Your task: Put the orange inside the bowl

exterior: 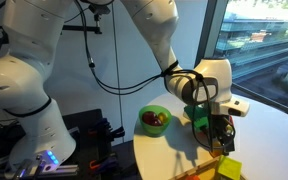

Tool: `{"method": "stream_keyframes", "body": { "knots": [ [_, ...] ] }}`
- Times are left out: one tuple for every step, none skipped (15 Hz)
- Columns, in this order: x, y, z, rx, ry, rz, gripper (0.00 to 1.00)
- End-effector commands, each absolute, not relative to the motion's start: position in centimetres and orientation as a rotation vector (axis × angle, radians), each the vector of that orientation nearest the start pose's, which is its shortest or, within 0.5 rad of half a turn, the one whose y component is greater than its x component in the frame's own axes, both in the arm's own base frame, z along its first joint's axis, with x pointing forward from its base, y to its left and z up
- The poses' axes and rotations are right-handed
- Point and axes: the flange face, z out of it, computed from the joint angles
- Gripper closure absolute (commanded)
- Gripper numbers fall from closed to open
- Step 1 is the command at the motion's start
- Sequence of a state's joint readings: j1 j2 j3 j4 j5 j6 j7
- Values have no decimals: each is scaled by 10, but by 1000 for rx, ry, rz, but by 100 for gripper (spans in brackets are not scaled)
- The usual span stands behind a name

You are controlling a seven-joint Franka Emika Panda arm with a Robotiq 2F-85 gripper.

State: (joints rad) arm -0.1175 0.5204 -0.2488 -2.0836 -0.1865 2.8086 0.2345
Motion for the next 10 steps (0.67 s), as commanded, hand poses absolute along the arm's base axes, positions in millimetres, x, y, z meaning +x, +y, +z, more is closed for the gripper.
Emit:
{"method": "stream_keyframes", "body": {
  "knots": [
    [574,-207,201,-3266,628,-340,0],
    [574,-206,204,-3262,627,-341,0],
    [574,-205,206,-3258,628,-339,0],
    [574,-204,207,-3256,628,-338,0],
    [574,-203,208,-3255,628,-340,0],
    [575,-202,208,-3254,628,-340,0],
    [575,-201,208,-3253,626,-341,0],
    [575,-200,208,-3253,624,-341,0],
    [576,-198,208,-3252,618,-337,0],
    [576,-195,207,-3255,611,-341,0]
  ]
}}
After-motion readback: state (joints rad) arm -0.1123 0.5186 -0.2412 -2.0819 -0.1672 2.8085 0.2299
